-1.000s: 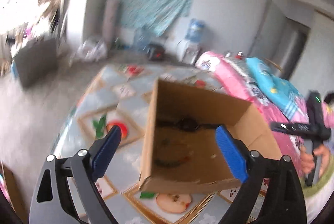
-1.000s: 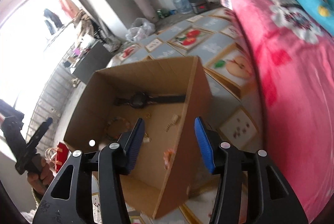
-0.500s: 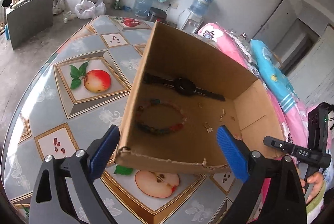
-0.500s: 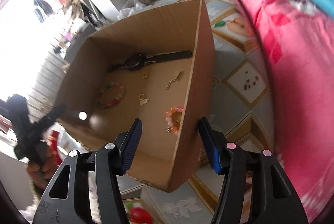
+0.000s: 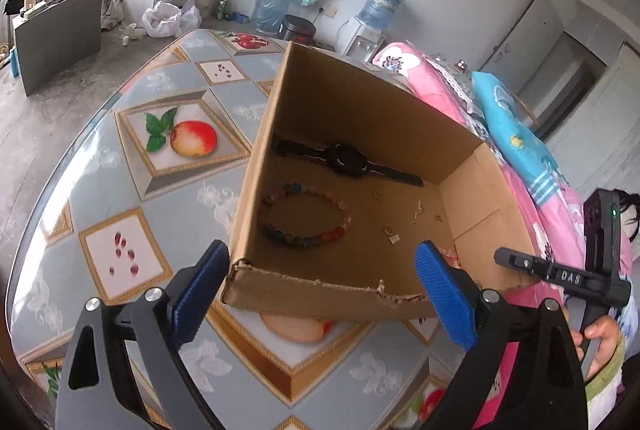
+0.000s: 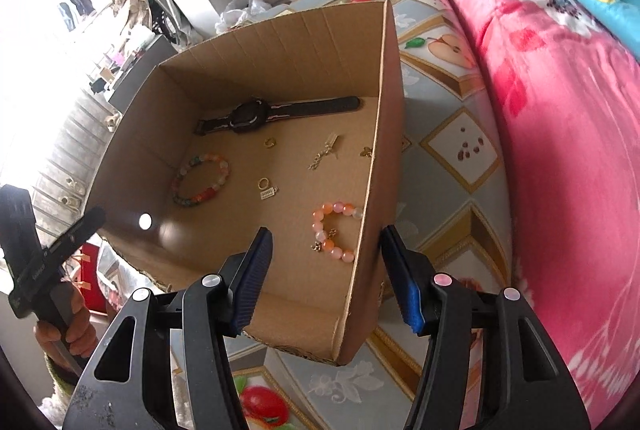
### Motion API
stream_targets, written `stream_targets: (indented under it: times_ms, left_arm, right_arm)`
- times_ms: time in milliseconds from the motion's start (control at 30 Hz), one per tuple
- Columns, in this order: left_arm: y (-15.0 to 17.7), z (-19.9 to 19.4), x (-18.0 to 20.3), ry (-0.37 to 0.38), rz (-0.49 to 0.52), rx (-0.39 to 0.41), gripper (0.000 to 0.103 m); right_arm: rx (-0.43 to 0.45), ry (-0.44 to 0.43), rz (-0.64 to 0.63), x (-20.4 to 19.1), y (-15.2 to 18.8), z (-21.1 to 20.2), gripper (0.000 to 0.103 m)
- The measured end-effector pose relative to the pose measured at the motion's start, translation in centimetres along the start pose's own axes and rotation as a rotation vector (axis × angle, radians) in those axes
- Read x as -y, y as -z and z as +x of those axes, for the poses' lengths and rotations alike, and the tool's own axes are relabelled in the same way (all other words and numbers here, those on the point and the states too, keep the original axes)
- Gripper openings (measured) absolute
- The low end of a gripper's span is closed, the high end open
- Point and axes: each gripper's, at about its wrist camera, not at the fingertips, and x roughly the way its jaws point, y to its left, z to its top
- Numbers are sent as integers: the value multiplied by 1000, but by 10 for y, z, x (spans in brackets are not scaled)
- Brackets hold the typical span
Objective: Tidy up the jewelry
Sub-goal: 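Withdraw both open tools up and away from the box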
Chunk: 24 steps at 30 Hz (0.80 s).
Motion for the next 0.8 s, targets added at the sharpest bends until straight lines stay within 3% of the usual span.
stream_targets:
  times_ms: [233, 500, 800]
  left_arm:
    - [21, -16, -1, 16, 4, 1, 91]
    - [32, -23, 0, 10, 13, 9, 91]
    - [39, -28, 2, 4, 9, 15, 91]
  right_arm:
    - [0, -40, 30, 4, 20, -10, 55]
    - [28, -6, 18, -3, 43, -19, 55]
    - [37, -11, 45, 0, 44, -20, 56]
